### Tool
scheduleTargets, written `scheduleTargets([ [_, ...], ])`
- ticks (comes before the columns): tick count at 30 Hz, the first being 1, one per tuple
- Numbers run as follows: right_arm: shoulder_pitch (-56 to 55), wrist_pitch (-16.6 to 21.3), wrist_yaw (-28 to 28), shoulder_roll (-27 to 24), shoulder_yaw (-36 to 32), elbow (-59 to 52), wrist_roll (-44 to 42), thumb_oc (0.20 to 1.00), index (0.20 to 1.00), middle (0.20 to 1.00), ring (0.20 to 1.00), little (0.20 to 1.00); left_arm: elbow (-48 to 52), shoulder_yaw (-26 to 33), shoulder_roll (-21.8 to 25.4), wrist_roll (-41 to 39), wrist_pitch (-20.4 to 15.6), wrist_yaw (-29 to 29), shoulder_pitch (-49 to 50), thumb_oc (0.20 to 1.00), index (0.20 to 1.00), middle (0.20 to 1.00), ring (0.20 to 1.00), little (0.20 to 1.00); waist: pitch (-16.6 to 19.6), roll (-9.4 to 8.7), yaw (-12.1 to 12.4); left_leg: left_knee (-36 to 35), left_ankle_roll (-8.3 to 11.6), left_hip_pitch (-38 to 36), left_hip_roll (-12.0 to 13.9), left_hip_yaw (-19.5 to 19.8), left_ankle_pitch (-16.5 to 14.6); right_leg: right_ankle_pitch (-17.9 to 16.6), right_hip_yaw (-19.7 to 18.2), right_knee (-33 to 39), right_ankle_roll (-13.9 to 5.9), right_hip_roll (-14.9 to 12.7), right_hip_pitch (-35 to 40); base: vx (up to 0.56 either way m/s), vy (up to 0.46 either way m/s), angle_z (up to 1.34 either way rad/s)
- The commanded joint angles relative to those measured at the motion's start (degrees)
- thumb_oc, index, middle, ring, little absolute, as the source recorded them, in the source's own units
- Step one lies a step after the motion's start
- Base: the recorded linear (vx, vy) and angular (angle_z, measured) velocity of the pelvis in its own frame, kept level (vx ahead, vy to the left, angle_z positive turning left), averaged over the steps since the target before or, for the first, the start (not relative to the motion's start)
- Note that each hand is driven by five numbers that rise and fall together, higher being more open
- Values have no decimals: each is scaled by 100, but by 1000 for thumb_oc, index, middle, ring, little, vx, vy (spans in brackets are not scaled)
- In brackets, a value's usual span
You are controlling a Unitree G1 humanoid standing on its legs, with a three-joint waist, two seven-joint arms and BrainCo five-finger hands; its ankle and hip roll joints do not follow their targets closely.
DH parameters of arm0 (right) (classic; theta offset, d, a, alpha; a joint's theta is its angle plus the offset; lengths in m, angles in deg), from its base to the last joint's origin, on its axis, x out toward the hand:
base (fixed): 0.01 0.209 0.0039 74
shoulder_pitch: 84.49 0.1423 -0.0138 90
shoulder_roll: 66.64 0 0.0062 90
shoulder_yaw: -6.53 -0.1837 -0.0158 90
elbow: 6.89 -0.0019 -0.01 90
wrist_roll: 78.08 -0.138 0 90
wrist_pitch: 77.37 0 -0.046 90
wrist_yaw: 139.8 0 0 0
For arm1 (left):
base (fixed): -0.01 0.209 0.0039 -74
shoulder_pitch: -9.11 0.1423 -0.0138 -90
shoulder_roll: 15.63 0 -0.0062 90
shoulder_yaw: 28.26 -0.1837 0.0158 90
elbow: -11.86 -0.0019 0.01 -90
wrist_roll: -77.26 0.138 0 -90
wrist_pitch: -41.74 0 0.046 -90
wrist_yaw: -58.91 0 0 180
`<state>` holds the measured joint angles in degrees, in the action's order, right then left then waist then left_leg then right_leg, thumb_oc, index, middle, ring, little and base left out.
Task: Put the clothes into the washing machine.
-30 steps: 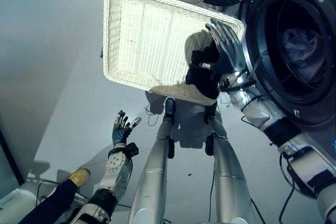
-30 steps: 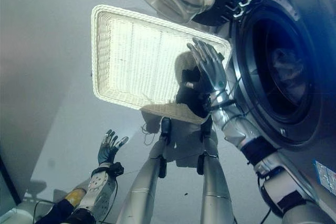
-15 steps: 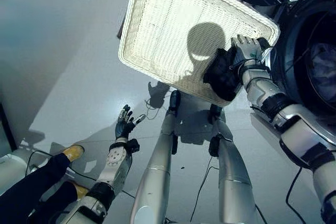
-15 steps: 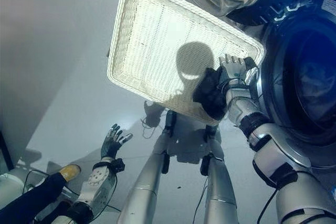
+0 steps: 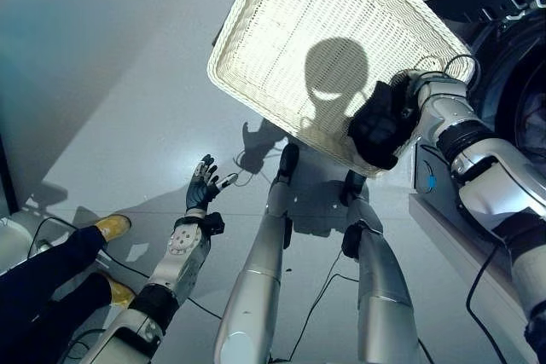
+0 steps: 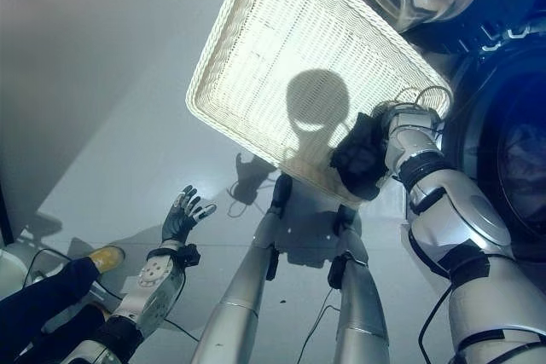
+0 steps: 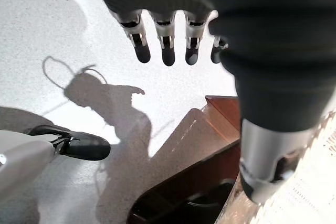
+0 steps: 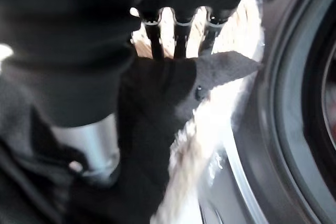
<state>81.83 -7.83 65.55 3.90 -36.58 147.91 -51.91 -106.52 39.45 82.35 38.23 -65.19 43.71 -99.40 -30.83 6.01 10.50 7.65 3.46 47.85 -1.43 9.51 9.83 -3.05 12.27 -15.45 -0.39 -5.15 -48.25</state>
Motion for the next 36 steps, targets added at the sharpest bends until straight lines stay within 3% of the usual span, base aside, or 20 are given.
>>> scheduleTargets([
  [1, -935, 392, 818, 242, 31, -109, -908, 200, 200, 200, 200, 200, 31, 76, 104, 186, -8, -65, -55, 1000, 1000, 1000, 1000, 1000, 104, 199, 129, -91, -197, -51, -463, -427, -118, 2, 19, -119, -451, 140, -112, 20, -42, 0],
  [4, -987, 305, 557, 183, 40, -597, -1225, 200, 200, 200, 200, 200, 84, 121, 144, 240, 25, -90, 3, 1000, 1000, 1000, 1000, 1000, 104, 138, 102, -105, -170, -74, -429, -442, -93, -3, 22, -114, -450, 175, -88, 17, -40, 0],
  [13, -1137, 21, -1558, -195, -490, -2167, -2677, 200, 200, 200, 200, 200, 96, 349, 91, 359, -188, -142, 352, 1000, 1000, 1000, 1000, 1000, 104, -55, -115, -132, -141, -153, -318, -583, -121, -29, -75, -86, -435, 321, -72, -1, 2, -2],
  [17, -1230, 198, -2146, -240, -844, -2517, -3533, 200, 200, 200, 200, 200, 7, 406, 28, 380, -277, -134, 417, 1000, 1000, 1000, 1000, 1000, 104, -67, -208, -106, -132, -184, -302, -630, -152, -31, -145, -88, -426, 353, -70, -21, 29, -9],
  [21, -1504, 845, -2912, -130, -1544, -2564, -4906, 200, 200, 200, 200, 200, -210, 423, -70, 376, -436, -109, 427, 1000, 1000, 1000, 1000, 1000, 104, -35, -340, 19, -137, -229, -310, -714, -266, -51, -248, -79, -413, 350, -84, -31, 45, -15],
  [24, -1650, 1221, -3124, -72, -1918, -2560, -5814, 200, 200, 200, 200, 200, -284, 389, -149, 354, -493, -165, 430, 1000, 1000, 1000, 1000, 1000, 104, -8, -416, 70, -144, -268, -323, -761, -321, -63, -308, -55, -404, 350, -67, -22, 58, -14],
  [27, -2028, 1701, -2905, 88, -2586, -2648, -7144, 200, 200, 200, 200, 200, -443, 382, -241, 340, -605, -187, 444, 1000, 1000, 1000, 1000, 1000, 104, 14, -559, 133, -149, -347, -339, -876, -422, -78, -378, -6, -408, 334, -15, -18, 49, -19],
  [32, -2666, 1865, -2381, 285, -3173, -3020, -8495, 200, 200, 200, 200, 200, -619, 400, -344, 322, -701, -261, 461, 1000, 1000, 1000, 1000, 1000, 104, -19, -754, 228, -166, -394, -348, -1015, -518, -132, -474, 42, -428, 325, -6, -3, 52, -14],
  [36, -3808, 1981, -1799, 682, -3700, -3763, -10066, 200, 200, 200, 200, 200, -810, 424, -485, 374, -828, -397, 515, 1000, 1000, 1000, 1000, 1000, 104, -91, -1051, 299, -208, -473, -374, -1201, -615, -233, -643, 138, -449, 351, 9, 9, 72, -24],
])
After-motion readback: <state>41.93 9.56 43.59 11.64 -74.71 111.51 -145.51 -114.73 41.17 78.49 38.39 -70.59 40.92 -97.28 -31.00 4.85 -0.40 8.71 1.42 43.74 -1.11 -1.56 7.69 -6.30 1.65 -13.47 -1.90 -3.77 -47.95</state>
